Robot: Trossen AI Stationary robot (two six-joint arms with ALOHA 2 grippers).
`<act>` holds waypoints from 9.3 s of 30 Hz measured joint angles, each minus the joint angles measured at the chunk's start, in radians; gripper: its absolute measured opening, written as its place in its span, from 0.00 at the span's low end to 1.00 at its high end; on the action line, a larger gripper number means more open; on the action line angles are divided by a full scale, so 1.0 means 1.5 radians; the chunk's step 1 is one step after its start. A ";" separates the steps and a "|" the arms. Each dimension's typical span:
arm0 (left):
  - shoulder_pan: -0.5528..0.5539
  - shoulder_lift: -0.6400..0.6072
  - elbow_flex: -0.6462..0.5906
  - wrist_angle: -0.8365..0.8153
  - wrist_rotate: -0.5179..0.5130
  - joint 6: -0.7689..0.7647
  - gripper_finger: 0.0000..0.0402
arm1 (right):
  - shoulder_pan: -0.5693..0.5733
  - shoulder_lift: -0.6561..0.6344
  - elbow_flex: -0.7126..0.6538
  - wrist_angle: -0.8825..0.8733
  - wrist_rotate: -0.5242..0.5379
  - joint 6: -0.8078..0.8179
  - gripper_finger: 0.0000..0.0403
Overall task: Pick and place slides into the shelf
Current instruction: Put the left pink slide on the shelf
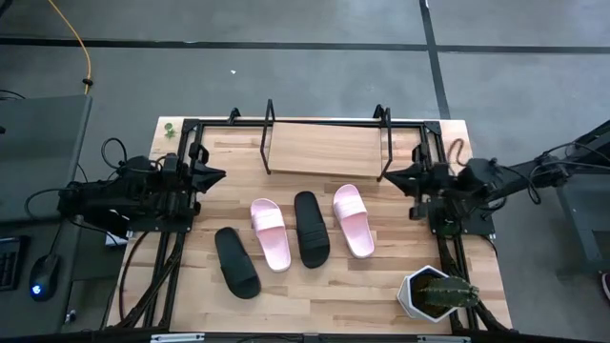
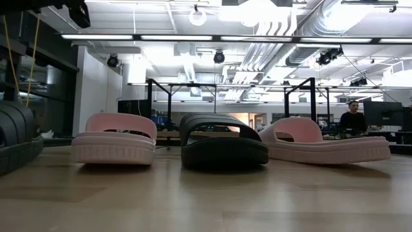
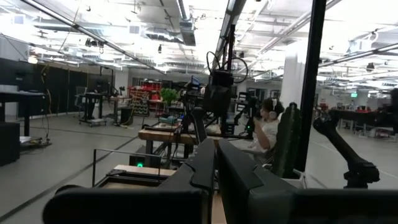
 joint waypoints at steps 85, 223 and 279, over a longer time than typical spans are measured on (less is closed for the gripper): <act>-0.001 0.240 0.049 -0.211 0.087 -0.044 0.46 | 0.016 0.330 0.144 -0.199 0.224 -0.005 0.01; -0.326 0.979 0.580 -0.836 -0.517 -0.158 0.01 | 0.004 0.330 0.144 -0.232 0.132 -0.023 0.01; -0.106 0.971 0.937 -0.820 -0.522 0.142 0.04 | 0.170 0.484 0.144 0.063 0.437 -0.531 0.59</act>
